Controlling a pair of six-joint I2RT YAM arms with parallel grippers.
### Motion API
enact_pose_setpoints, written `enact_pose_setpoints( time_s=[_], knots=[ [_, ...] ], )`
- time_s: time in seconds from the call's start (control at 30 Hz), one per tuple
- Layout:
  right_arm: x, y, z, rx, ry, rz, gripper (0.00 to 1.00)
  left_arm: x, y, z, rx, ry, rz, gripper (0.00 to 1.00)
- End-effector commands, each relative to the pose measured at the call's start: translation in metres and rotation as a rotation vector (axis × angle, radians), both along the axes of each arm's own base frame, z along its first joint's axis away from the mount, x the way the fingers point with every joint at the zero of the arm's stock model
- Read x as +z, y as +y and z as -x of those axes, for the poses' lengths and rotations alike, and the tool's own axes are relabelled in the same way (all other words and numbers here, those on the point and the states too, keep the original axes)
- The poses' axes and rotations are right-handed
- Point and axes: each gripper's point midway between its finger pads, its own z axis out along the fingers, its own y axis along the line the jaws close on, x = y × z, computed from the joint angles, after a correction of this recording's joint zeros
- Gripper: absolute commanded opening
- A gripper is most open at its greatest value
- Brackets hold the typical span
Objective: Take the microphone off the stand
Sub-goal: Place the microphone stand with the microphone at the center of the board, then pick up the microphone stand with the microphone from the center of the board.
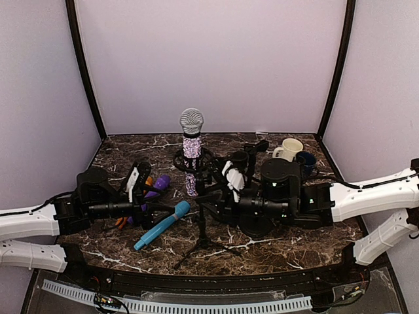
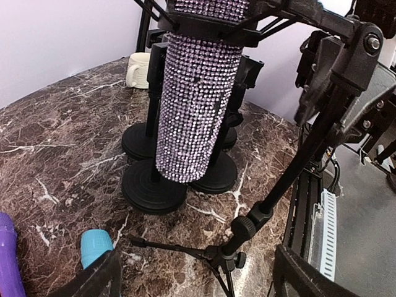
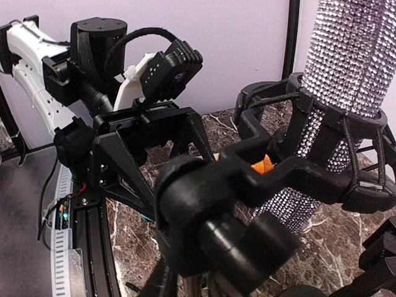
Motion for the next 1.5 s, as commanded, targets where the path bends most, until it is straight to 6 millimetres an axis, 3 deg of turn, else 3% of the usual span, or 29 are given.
enact_pose_setpoints(
  time_s=[0.0, 0.1, 0.17, 0.4, 0.57, 0.7, 0.93, 1.1, 1.23, 1.4, 1.47],
  knots=[
    [0.013, 0.000, 0.003, -0.008, -0.012, -0.021, 0.33, -0.002, -0.002, 0.007, -0.028, 0.004, 0.012, 0.86],
    [0.019, -0.005, 0.003, -0.036, -0.007, -0.022, 0.54, -0.002, -0.002, 0.008, -0.030, 0.006, 0.013, 0.87],
    [0.021, -0.009, 0.004, -0.066, 0.001, -0.021, 0.61, -0.002, -0.002, 0.008, -0.031, 0.011, 0.013, 0.87],
    [0.038, -0.031, 0.009, -0.229, 0.096, -0.068, 0.67, 0.002, 0.002, 0.009, 0.000, 0.039, 0.031, 0.87],
    [0.043, -0.045, 0.003, -0.396, 0.235, -0.138, 0.67, -0.001, 0.013, -0.006, 0.160, 0.132, 0.064, 0.86],
    [0.031, -0.040, 0.006, -0.502, 0.305, -0.151, 0.65, -0.003, 0.018, -0.010, 0.221, 0.183, 0.098, 0.86],
    [0.031, -0.003, 0.018, -0.536, 0.283, -0.141, 0.61, -0.010, 0.020, -0.011, 0.240, 0.204, 0.066, 0.86],
    [0.022, 0.006, 0.009, -0.614, 0.248, -0.104, 0.59, -0.012, 0.021, -0.009, 0.239, 0.212, 0.064, 0.86],
    [0.017, 0.013, 0.004, -0.643, 0.210, -0.082, 0.45, -0.010, 0.023, -0.009, 0.242, 0.207, 0.067, 0.86],
    [0.005, 0.014, -0.005, -0.693, 0.203, -0.063, 0.35, -0.010, 0.024, -0.008, 0.243, 0.204, 0.061, 0.86],
    [0.002, 0.015, -0.008, -0.705, 0.198, -0.060, 0.23, -0.010, 0.023, -0.008, 0.237, 0.202, 0.062, 0.86]
  ],
)
